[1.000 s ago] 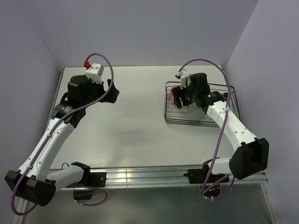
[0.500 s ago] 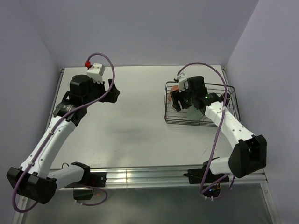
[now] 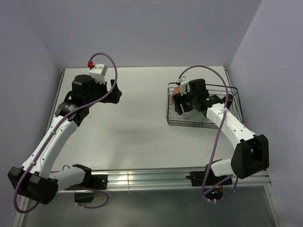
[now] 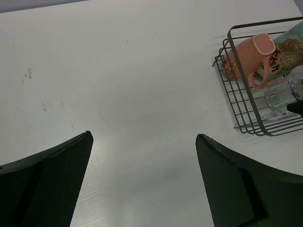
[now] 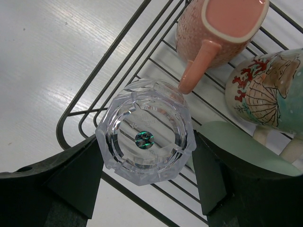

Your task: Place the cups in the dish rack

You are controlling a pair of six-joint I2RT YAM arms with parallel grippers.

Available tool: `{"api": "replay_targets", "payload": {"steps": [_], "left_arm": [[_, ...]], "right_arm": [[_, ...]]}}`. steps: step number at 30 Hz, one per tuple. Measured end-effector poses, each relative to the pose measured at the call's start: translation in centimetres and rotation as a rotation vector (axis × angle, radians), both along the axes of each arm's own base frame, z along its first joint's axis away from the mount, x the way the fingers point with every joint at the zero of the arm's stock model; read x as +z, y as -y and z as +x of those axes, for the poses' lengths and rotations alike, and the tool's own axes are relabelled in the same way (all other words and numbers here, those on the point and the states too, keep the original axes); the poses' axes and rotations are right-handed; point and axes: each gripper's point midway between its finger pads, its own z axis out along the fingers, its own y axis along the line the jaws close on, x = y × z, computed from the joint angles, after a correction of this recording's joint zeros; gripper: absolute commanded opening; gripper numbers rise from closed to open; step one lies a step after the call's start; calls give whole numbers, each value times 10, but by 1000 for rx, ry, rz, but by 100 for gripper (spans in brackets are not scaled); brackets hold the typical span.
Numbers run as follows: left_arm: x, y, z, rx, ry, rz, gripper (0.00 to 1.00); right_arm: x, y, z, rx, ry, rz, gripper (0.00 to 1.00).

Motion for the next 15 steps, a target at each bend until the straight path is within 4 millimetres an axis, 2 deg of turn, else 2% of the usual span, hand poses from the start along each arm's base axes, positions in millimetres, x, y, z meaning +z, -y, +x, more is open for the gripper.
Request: {"api": "replay_targets", "payload": {"steps": [15], "left_arm": [[-4,1,4,2,-14,5,99]], "right_arm": [[-29,1,-4,-11,-61,-10,0]]}}
